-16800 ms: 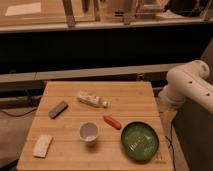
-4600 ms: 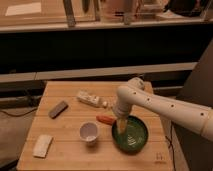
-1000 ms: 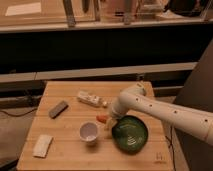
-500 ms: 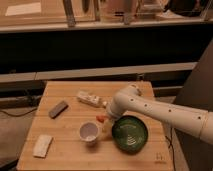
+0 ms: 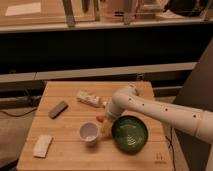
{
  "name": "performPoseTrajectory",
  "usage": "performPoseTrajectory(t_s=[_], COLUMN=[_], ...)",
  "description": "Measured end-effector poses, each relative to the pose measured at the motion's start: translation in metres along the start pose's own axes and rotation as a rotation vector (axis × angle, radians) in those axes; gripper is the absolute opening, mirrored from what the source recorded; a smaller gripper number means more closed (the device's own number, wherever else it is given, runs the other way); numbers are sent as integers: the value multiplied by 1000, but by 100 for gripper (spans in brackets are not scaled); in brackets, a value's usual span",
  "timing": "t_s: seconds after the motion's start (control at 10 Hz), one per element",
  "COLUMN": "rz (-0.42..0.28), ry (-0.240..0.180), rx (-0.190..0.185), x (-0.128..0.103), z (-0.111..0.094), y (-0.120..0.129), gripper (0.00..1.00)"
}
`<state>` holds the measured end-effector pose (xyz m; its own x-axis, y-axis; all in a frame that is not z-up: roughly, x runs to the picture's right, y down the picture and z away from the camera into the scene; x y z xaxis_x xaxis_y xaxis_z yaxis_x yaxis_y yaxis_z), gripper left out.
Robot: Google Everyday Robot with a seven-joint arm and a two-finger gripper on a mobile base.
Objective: Place the pepper in the ceramic cup
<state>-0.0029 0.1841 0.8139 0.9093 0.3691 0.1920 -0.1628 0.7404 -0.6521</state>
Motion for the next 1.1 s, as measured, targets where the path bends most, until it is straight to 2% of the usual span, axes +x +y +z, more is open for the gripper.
performPoseTrajectory(t_s=[0.4, 0.7, 1.1], rz=[7, 19, 29], ry=[5, 17, 38], rx=[-15, -27, -9], x=[6, 19, 45], z=[6, 9, 2], y=[-4, -8, -15], gripper=[80, 80, 80])
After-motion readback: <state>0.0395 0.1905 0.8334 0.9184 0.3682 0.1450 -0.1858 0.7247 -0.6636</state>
